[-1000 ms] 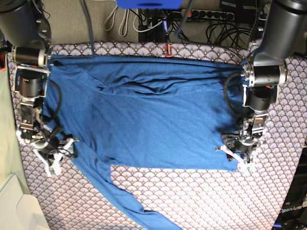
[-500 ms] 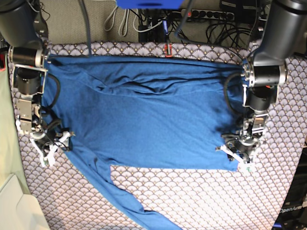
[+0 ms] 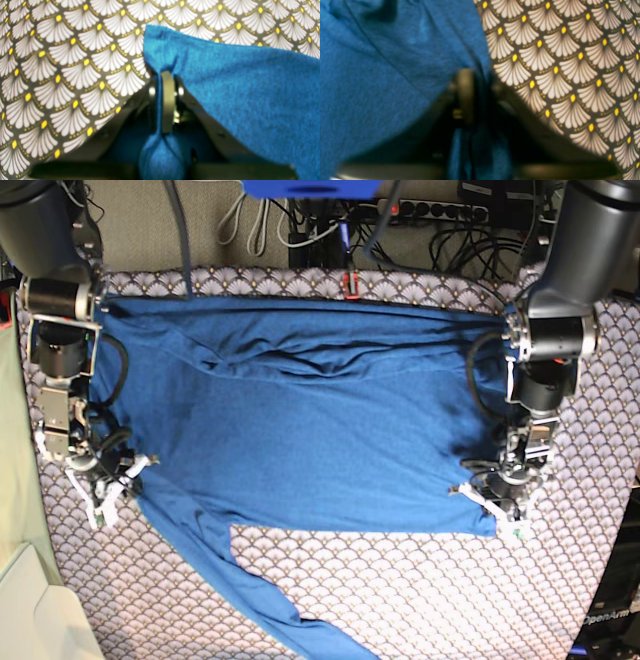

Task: Fold the T-shirt properly
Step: 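Grasp the shirt's side corners near the sleeves with both grippers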

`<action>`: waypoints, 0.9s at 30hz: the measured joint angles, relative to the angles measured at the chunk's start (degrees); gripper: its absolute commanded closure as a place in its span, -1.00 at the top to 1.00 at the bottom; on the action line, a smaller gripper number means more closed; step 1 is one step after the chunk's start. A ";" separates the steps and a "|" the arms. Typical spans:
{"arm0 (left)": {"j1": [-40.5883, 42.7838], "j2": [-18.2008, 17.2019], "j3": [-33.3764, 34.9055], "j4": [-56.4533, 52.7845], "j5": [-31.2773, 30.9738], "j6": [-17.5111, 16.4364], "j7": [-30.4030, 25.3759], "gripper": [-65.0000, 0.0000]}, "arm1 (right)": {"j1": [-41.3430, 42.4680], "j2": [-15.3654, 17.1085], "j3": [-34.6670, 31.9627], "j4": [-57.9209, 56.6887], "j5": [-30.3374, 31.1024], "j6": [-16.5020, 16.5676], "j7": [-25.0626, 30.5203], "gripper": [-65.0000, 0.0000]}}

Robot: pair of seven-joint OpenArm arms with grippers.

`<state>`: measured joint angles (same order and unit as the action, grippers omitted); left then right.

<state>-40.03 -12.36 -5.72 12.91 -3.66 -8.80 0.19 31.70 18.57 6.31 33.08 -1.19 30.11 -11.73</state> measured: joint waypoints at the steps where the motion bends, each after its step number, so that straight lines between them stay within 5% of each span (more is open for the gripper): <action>1: 0.00 0.00 0.00 0.00 0.00 0.00 0.00 -0.99 | 0.00 0.00 0.00 0.02 0.04 -0.04 0.00 -1.00; 21: 6.27 0.02 -0.22 13.53 0.09 0.00 2.75 -0.99 | -10.67 0.24 0.37 20.11 0.11 -0.15 -0.42 -1.00; 27: 10.56 -0.13 -0.22 26.91 -2.69 0.00 11.21 -0.99 | -12.87 0.92 4.42 23.02 0.04 -0.17 -0.87 -1.00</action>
<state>-29.47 -12.49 -5.93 39.81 -6.35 -8.80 11.40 18.83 19.49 10.72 56.10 -1.15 29.93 -12.60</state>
